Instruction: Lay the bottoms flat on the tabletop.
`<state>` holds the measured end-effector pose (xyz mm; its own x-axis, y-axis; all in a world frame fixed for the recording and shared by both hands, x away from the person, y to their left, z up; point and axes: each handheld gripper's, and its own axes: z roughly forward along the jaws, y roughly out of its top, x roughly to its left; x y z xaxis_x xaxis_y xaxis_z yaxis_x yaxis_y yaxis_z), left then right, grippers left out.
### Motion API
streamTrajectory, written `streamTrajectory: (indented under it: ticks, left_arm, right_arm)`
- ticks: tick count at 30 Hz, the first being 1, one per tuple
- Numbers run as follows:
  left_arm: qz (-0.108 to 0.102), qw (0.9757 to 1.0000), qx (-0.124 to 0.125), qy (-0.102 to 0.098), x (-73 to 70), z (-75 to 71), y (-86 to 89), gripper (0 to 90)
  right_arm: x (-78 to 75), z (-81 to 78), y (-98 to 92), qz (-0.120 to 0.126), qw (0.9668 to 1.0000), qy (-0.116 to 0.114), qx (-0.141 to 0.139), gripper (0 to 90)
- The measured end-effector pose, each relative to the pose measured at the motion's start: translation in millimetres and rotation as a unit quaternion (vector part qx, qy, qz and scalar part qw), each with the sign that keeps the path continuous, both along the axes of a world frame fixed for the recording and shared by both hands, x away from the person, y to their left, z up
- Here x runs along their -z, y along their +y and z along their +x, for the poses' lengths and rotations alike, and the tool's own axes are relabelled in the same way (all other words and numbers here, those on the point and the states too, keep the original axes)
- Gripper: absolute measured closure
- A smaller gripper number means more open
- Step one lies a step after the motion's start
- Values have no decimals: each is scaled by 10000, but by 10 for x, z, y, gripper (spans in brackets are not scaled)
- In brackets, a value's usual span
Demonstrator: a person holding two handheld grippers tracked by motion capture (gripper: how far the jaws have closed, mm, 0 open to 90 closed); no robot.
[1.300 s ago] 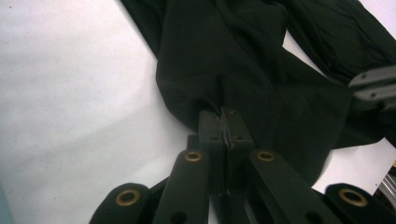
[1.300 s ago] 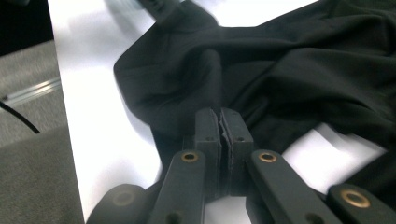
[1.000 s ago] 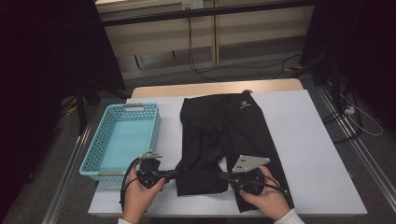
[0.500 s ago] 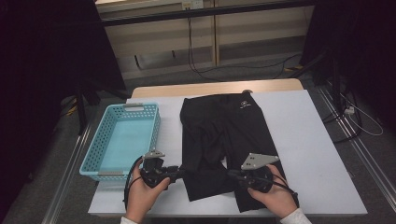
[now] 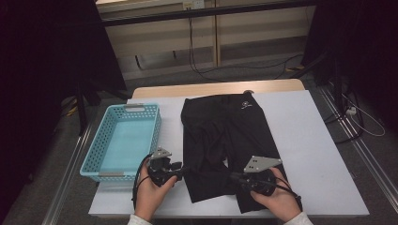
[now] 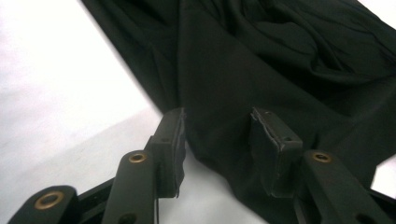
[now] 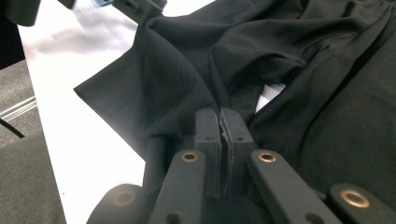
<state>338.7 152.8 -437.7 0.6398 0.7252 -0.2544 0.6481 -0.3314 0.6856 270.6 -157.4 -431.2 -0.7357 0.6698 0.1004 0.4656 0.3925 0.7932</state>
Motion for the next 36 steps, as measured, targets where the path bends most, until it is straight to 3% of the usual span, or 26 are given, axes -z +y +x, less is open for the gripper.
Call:
streamTrajectory:
  ticks: [5, 11, 13, 18, 27, 36]
  left_arm:
    - [195, 9997, 97, 115, 78, 32, -80, 632]
    - [114, 9995, 130, 260, 98, 27, -158, 841]
    - [89, 9994, 102, 322, 97, 25, -178, 873]
    - [-30, 9986, 106, 508, 48, 24, -131, 885]
    - [-354, 9981, -187, 470, -202, 17, 179, 887]
    - [-215, 9983, -292, 447, -254, 18, 268, 886]
  right_arm:
    - [-2, -21, -17, 13, 10000, -15, 1, 878]
    - [4, -37, -11, 13, 10000, -19, -23, 878]
    - [2, -42, -3, 1, 10000, -28, -34, 878]
    - [8, -49, 13, -7, 10000, -32, -76, 878]
    - [22, -74, 112, -46, 9997, -14, -234, 878]
    - [53, -138, 341, -125, 9984, 1, -546, 878]
